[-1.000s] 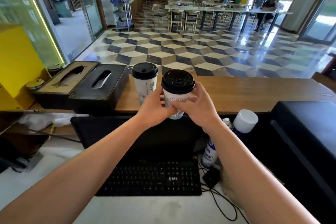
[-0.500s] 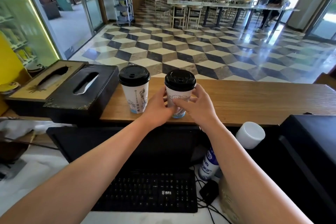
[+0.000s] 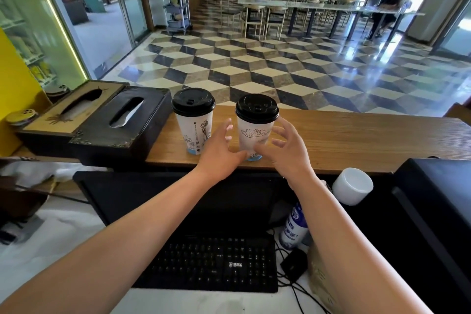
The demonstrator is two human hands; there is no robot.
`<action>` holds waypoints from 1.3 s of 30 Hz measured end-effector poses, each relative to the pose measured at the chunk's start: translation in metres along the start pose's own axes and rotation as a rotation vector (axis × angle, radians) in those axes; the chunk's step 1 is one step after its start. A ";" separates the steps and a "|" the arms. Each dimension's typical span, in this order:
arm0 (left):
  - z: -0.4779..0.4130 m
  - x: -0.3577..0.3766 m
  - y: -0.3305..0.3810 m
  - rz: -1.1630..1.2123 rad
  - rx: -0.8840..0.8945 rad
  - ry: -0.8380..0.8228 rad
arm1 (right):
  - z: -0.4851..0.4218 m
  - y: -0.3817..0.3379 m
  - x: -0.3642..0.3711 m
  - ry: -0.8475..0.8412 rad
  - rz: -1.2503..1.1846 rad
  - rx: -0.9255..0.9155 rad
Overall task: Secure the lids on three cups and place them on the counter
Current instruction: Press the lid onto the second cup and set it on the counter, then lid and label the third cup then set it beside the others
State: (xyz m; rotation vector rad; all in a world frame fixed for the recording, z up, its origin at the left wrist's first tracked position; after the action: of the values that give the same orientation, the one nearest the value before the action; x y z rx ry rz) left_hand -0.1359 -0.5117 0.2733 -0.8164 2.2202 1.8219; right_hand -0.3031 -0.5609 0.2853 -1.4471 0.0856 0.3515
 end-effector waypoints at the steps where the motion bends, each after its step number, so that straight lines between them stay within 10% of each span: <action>1: 0.006 -0.003 0.001 -0.018 -0.005 -0.009 | 0.007 0.002 -0.003 0.044 -0.004 0.023; 6: 0.053 -0.020 0.014 -0.028 0.062 -0.075 | 0.060 0.007 -0.009 0.174 0.005 -0.002; 17: 0.204 -0.047 -0.043 -0.318 0.127 -0.511 | 0.204 0.080 0.051 -0.173 0.569 0.031; 29: 0.418 -0.054 -0.254 -0.558 -0.371 -0.885 | 0.339 0.216 0.085 -0.210 0.771 0.514; 39: 0.473 -0.031 -0.290 -0.758 -0.283 -0.708 | 0.357 0.228 0.101 -0.166 0.822 0.488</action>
State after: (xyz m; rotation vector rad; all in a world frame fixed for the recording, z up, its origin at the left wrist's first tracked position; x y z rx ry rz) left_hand -0.0681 -0.0877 -0.0792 -0.7430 1.0405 1.6593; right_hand -0.3278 -0.1739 0.0868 -0.8360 0.5990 1.0409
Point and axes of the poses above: each hand's wrist, its own z-axis away from the middle knuckle, its own x-axis out of the palm, y = z × x, the point moved 5 cm from there along -z, towards the middle knuckle, and after that the axes turned 10 degrees about x, right-handed, at the moved point
